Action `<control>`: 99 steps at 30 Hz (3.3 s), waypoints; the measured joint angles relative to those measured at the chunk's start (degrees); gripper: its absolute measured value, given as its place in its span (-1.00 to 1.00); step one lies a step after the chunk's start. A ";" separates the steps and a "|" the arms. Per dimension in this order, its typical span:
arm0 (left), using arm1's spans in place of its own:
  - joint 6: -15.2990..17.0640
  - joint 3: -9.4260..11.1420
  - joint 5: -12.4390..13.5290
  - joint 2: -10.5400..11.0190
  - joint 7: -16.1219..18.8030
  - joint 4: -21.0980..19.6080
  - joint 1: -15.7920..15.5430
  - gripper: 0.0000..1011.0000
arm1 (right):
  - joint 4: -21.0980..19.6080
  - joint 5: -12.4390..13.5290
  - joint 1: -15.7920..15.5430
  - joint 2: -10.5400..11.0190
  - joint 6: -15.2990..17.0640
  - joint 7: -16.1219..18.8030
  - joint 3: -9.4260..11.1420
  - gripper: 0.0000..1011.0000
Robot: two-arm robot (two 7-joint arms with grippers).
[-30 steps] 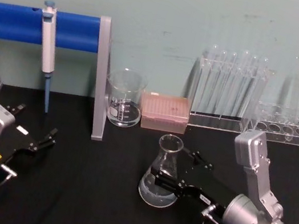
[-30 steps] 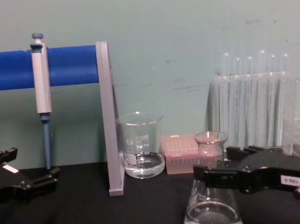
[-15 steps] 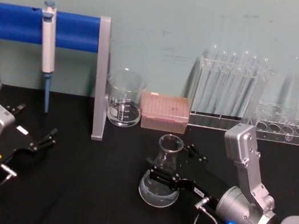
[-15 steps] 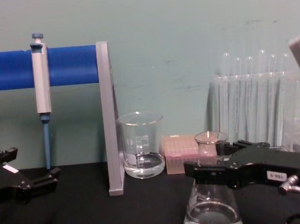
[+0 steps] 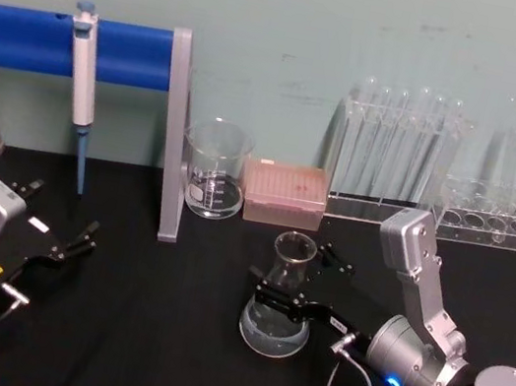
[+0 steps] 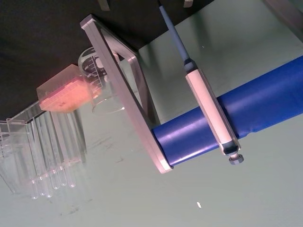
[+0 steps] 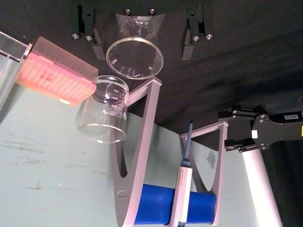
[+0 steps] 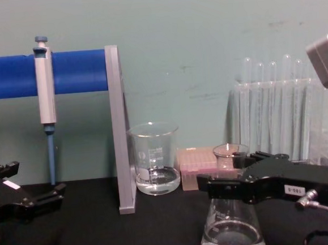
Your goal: Grasp the erlenmeyer flask with one hand, shake it three times, then place it back.
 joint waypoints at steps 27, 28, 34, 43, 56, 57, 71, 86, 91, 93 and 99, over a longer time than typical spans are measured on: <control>0.00 0.00 0.00 0.00 0.00 0.00 0.00 0.98 | 0.10 -0.35 0.04 -0.34 0.24 -0.22 0.41 0.78; 0.00 0.00 0.00 0.00 0.00 0.00 0.00 0.98 | 0.09 -0.35 0.03 -0.35 0.24 -0.23 0.42 0.70; 0.00 0.00 0.00 0.00 0.00 0.00 0.00 0.98 | 0.07 -0.32 0.01 -0.35 0.24 -0.24 0.42 0.42; 0.00 0.00 0.00 0.00 0.00 0.00 0.00 0.98 | 0.07 -0.28 -0.01 -0.34 0.23 -0.25 0.42 -0.10; 0.00 0.00 0.00 0.00 0.00 0.00 0.00 0.98 | 0.09 -0.26 -0.06 -0.42 0.00 -0.15 0.49 -0.10; 0.00 0.00 0.00 0.00 0.00 0.00 0.00 0.98 | 0.09 -0.26 -0.09 -0.47 -0.24 -0.08 0.60 -0.10; 0.00 0.00 0.00 0.00 0.00 0.00 0.00 0.98 | -2.33 0.27 -0.68 -1.10 -0.69 -1.78 2.62 -0.10; 0.00 0.00 0.00 0.00 0.00 0.00 0.00 0.98 | -8.81 0.36 -1.87 -1.71 1.73 -5.88 5.27 -0.10; 0.00 0.00 0.00 0.00 0.00 0.00 0.00 0.98 | -9.73 -0.22 -2.14 -1.77 2.49 -6.85 5.69 -0.10; 0.00 0.00 0.00 0.00 0.00 0.00 0.00 0.98 | -9.92 -0.48 -2.27 -1.80 2.83 -7.11 5.82 -0.10; 0.00 0.00 0.00 0.00 0.00 0.00 0.00 0.98 | -10.11 -1.08 -2.49 -1.91 3.34 -7.48 6.07 -0.10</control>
